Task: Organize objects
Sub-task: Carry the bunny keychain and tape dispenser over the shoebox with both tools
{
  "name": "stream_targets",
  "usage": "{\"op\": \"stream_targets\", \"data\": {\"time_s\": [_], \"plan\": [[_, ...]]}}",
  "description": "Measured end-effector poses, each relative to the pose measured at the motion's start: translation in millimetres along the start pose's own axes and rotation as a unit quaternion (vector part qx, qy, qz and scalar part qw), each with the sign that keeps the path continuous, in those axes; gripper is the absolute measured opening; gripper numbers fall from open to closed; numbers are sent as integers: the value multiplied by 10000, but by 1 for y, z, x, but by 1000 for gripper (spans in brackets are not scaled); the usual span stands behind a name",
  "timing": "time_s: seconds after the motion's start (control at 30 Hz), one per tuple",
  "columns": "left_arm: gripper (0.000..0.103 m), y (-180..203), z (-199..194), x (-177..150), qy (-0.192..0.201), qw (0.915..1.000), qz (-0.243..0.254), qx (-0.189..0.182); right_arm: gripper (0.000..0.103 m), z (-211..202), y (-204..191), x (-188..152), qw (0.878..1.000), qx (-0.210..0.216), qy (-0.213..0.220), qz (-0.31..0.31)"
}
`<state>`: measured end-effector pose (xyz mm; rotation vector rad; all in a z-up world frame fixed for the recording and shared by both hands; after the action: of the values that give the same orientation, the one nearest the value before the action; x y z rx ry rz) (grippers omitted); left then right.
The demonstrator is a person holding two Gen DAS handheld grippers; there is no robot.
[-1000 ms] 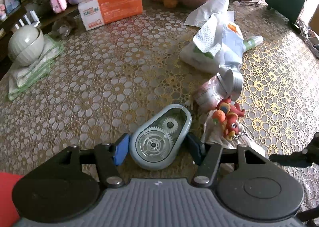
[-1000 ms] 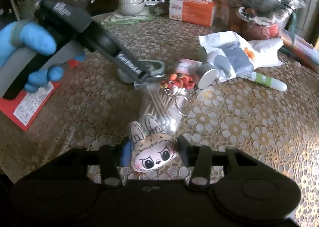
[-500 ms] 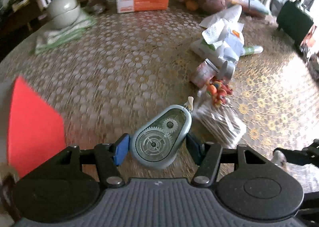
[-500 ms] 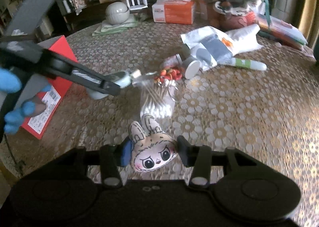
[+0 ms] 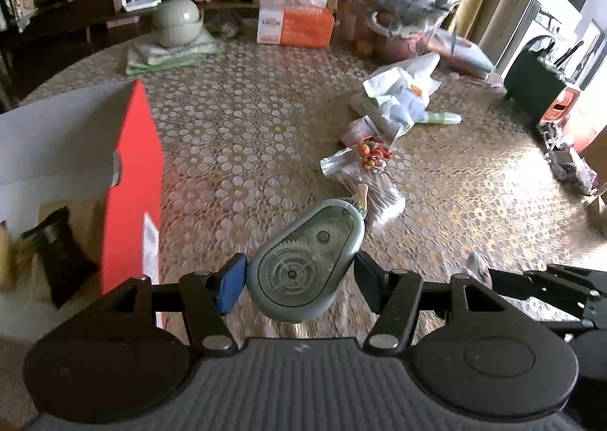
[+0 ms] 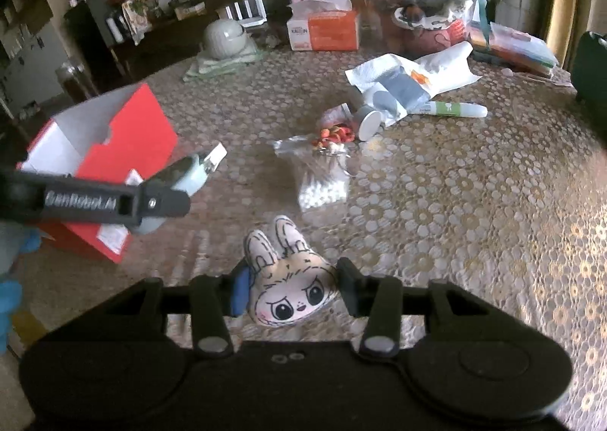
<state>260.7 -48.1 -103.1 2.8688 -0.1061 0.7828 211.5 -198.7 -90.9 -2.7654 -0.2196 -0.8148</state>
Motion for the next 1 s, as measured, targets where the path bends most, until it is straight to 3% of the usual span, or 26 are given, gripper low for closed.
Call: {"op": "stream_targets", "data": {"time_s": [0.47,1.0], "plan": [[61,-25,-72,-32,488,9977,-471,36,46,-33,-63,4,9993,88,315,-207],[61,-113,-124,-40,904,9892,-1106,320,46,-21,-161,25,9958,341,361,-773]]}}
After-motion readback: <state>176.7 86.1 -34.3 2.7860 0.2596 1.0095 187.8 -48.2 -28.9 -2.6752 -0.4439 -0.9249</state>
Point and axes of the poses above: each gripper's, at about its wrist camera, not at the fingertips, and z roughly the way its jaws point, y to its right, x to its top, the point moved 6 cm from there along z, roughly the way its jaws point, and after that the axes turned 2 degrees about -y, right-handed, at the moved point
